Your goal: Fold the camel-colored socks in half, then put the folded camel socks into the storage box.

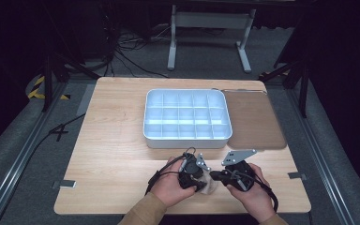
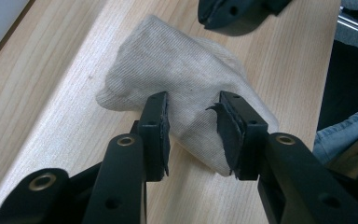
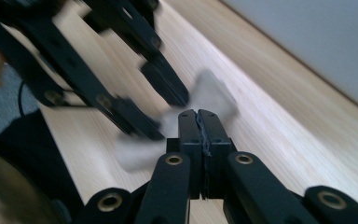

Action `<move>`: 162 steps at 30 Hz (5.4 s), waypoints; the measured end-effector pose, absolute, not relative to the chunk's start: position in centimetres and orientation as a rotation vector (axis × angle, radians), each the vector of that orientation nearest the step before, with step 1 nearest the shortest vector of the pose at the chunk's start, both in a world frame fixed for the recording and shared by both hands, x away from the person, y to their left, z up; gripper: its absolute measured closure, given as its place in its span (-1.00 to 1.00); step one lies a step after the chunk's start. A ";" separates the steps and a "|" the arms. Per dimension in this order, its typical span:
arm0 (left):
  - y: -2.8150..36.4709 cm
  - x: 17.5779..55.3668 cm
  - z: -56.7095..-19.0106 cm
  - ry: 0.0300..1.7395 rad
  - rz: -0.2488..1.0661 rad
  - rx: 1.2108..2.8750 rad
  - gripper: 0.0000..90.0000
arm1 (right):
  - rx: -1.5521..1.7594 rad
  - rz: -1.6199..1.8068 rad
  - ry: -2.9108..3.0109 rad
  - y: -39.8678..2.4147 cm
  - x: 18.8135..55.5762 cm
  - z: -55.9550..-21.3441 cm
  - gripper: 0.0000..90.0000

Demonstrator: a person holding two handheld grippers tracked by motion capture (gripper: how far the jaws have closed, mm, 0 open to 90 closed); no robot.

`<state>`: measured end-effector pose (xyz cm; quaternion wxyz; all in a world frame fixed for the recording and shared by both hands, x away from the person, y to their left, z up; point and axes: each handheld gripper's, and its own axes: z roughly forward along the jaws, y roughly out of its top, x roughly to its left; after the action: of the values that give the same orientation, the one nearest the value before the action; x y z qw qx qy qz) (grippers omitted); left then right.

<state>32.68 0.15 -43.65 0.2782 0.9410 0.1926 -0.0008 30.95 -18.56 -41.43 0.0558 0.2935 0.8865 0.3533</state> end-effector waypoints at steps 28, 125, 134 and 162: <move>-0.4 32.0 -44.4 0.469 -0.018 2.552 0.24 | 0.954 0.801 2.731 -17.1 31.2 -44.1 0.30; 8.5 33.4 -41.0 0.698 0.050 2.440 0.23 | 1.134 1.029 2.626 -21.9 35.9 -35.0 0.71; 8.8 33.4 -40.9 0.706 0.052 2.430 0.23 | 1.172 0.982 2.601 -22.5 37.2 -34.2 0.71; 11.1 32.4 -41.1 0.787 0.069 2.408 0.22 | 1.272 0.763 2.580 -21.6 42.7 -34.1 0.71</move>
<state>32.39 11.06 -41.10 0.2990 0.9067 0.2963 0.0259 42.74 -21.64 -34.12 0.0827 0.4260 0.8640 0.2555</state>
